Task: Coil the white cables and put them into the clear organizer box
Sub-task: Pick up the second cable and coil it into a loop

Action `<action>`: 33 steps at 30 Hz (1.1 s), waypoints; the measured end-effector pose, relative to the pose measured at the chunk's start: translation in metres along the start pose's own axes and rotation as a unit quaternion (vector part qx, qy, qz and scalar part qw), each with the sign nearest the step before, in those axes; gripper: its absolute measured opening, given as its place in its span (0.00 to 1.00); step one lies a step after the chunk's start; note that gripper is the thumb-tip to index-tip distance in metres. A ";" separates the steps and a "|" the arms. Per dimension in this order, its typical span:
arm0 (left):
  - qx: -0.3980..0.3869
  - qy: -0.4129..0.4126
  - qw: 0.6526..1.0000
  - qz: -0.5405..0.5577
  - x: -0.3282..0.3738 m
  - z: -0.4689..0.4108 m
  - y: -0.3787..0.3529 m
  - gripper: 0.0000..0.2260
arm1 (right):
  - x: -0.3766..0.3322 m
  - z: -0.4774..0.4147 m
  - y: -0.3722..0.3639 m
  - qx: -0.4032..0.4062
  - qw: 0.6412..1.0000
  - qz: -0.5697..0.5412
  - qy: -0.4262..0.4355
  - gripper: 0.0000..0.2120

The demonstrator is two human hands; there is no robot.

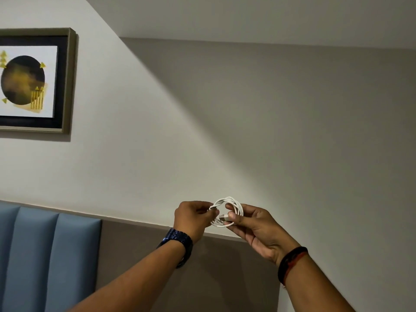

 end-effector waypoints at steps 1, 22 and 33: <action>-0.004 -0.004 1.000 0.001 0.000 0.000 -0.001 0.06 | 0.000 0.001 0.000 -0.003 1.000 0.003 -0.001 0.12; -0.007 -0.053 0.994 -0.095 0.021 -0.008 -0.006 0.05 | -0.014 0.004 0.006 0.064 0.992 0.089 0.055 0.14; -0.001 -0.017 0.994 -0.106 0.021 -0.016 0.003 0.06 | -0.030 0.008 0.027 0.162 0.940 0.286 0.093 0.15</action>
Point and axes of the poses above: each hand's wrist, its own z-axis away from the middle knuckle, its own y-axis out of the back of the hand, x = y × z, the point moved 9 cm from there along -z, towards the middle knuckle, and after that the axes turned 9 degrees about z, right-handed, at the moved point
